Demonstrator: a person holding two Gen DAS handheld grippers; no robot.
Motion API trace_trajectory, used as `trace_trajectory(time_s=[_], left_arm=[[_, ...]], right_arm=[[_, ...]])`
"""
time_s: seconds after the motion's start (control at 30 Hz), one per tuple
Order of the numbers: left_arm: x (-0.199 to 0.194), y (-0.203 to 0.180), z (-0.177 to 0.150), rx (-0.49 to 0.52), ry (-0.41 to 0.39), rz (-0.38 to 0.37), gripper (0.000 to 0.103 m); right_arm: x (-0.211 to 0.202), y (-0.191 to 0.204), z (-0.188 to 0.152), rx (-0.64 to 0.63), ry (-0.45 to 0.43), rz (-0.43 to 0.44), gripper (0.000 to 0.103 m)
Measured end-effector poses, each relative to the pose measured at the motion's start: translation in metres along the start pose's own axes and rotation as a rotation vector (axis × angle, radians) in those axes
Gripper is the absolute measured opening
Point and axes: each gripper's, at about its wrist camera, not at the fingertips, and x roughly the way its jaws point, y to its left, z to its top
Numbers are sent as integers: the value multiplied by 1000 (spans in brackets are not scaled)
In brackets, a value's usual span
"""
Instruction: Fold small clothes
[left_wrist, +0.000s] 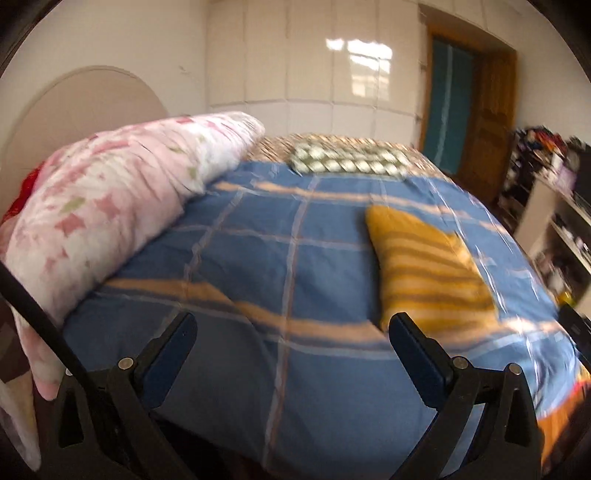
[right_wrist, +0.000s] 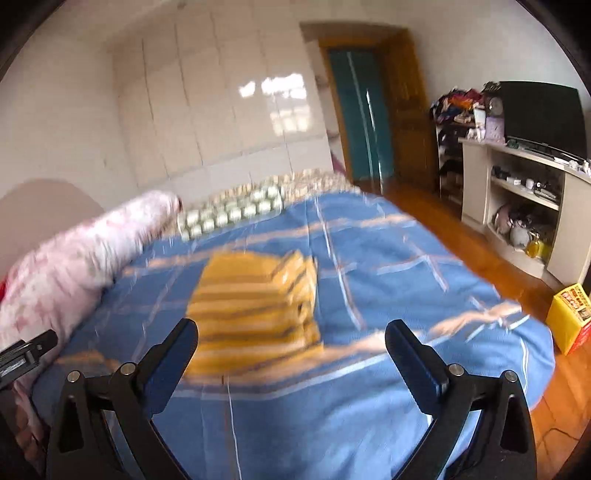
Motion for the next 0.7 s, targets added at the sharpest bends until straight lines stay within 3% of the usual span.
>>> trace_trajectory(time_s=[0.33, 0.7], left_arm=[[16, -31, -35, 123, 108, -48, 103], [39, -38, -38, 140, 180, -52, 103]], right_arm=[[14, 3, -26, -32, 82, -59, 103], [41, -4, -36, -20, 131, -71, 103]])
